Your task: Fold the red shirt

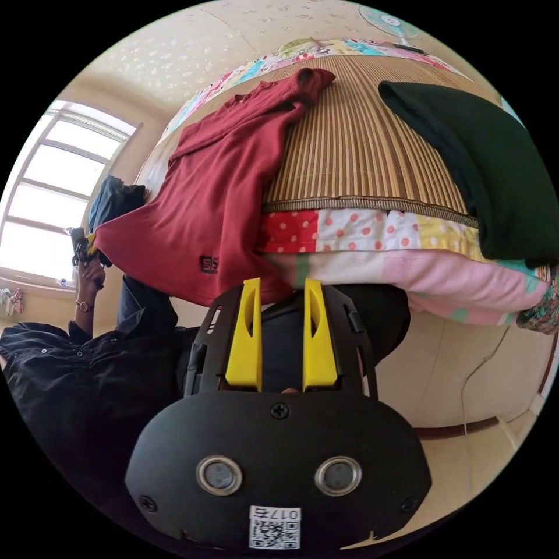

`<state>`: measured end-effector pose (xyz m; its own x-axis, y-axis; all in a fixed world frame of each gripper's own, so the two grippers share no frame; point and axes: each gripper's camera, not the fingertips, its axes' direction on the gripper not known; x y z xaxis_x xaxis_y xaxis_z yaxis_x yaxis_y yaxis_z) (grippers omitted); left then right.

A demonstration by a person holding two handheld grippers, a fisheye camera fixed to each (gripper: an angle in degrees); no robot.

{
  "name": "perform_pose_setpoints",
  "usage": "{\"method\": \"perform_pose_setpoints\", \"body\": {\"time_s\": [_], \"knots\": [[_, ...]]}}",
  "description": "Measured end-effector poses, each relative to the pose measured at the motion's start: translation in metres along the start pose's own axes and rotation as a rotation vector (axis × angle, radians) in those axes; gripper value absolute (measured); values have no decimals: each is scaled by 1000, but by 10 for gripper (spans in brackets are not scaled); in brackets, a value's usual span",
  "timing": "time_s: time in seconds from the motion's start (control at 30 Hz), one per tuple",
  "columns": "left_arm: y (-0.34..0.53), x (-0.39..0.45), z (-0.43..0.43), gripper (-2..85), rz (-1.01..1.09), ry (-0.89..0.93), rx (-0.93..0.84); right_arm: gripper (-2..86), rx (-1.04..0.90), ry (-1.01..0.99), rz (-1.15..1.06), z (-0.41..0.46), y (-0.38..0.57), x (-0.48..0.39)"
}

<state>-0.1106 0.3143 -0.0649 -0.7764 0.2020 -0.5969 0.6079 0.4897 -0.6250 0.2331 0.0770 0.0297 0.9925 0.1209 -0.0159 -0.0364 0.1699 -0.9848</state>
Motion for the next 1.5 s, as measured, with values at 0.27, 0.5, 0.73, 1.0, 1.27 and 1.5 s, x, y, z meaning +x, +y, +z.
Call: {"method": "perform_pose_setpoints", "body": {"time_s": [0.27,0.5,0.73,1.0,1.27,1.5], "knots": [[9,20,5,41,5,-2,-9,113,-119,-176,19,3,-60,-7],[12,42,-15,41,30,1,19,41,-70,-395,-40,-49,-57,-7],[33,73,-30,40,134,73,2,28,397,-851,-78,-169,10,17],[100,45,-22,38,-54,24,-111,28,136,-539,148,-160,26,8],[88,67,-80,39,54,195,142,25,553,-982,95,-266,20,-5],[55,88,-129,39,203,337,325,24,672,-1111,-54,-348,0,-57]]}}
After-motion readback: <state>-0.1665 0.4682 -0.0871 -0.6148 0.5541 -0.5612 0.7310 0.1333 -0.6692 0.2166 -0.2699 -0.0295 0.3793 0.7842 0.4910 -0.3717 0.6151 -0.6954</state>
